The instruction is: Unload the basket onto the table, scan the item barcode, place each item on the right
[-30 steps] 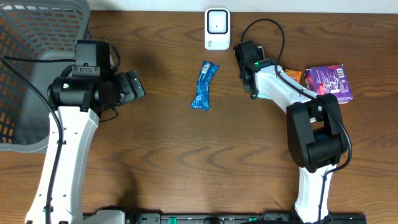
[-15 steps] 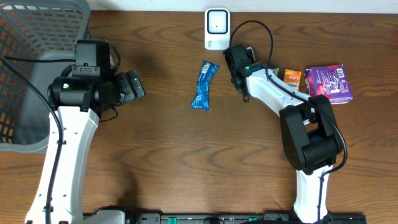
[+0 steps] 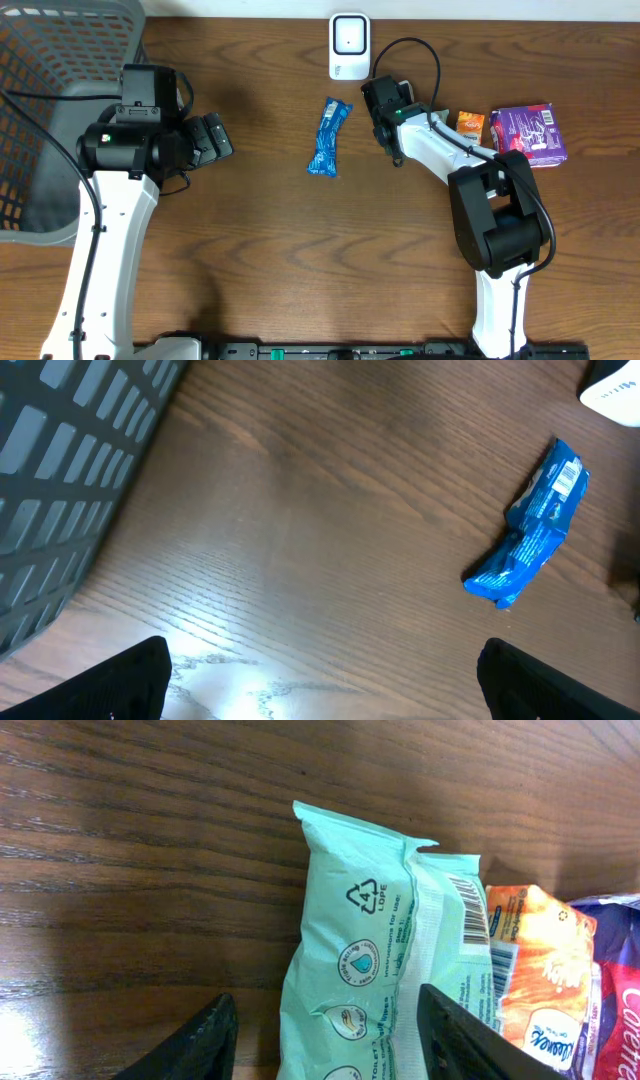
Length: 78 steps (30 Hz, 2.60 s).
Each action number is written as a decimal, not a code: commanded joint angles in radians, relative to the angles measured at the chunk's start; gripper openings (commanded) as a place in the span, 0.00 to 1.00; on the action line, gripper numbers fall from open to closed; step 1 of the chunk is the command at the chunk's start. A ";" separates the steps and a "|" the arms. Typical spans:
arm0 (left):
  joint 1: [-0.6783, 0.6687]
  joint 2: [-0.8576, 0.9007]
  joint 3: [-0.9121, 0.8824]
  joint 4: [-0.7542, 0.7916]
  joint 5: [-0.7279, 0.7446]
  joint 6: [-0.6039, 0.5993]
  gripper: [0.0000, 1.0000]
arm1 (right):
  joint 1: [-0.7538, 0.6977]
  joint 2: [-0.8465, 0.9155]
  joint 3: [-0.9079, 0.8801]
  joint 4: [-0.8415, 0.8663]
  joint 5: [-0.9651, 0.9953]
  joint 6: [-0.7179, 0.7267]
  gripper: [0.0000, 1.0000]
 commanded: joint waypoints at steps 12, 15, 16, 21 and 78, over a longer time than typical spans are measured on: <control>0.002 0.004 0.005 -0.001 -0.012 -0.002 0.98 | -0.077 0.045 -0.023 -0.002 -0.209 0.022 0.57; 0.002 0.004 0.005 -0.001 -0.012 -0.002 0.98 | -0.078 0.045 -0.030 0.000 -0.219 0.034 0.43; 0.002 0.004 0.005 -0.001 -0.012 -0.002 0.98 | -0.078 0.045 -0.030 -0.002 -0.230 0.037 0.34; 0.002 0.004 0.005 -0.001 -0.012 -0.002 0.98 | -0.076 0.044 -0.017 -0.006 -0.359 0.066 0.01; 0.002 0.004 0.005 -0.001 -0.012 -0.002 0.98 | 0.051 -0.051 0.074 0.113 -0.466 0.246 0.59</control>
